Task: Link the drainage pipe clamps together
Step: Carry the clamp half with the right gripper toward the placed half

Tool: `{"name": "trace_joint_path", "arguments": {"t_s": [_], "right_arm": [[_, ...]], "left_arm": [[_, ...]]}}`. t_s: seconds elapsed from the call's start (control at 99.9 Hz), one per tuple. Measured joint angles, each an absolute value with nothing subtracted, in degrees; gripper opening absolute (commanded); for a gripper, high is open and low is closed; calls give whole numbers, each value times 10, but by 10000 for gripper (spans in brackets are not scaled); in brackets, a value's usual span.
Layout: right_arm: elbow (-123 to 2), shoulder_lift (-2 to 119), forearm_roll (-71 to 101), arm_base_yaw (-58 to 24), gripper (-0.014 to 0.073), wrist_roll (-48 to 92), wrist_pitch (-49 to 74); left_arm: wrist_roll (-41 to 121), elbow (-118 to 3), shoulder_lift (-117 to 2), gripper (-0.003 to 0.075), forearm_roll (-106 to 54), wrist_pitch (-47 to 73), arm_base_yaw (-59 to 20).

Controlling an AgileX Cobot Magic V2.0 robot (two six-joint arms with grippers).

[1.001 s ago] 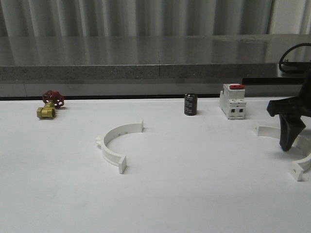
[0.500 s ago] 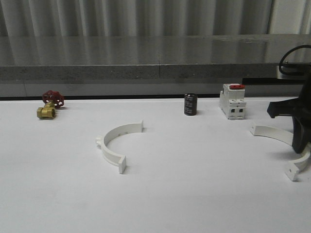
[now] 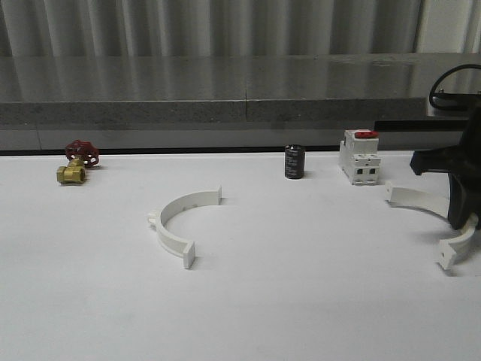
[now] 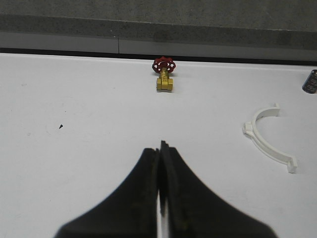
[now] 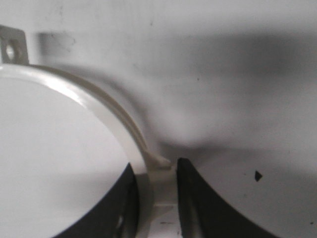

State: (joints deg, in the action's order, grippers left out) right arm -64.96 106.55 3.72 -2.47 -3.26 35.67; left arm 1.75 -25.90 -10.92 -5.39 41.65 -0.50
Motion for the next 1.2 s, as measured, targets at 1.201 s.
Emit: {"name": "trace_joint_path", "arguments": {"t_s": [1.201], "right_arm": [[-825,1149,-96,-351,100,-461,436]], "left_arm": [[18,-259,-109,-21,-54,417,-5]]}}
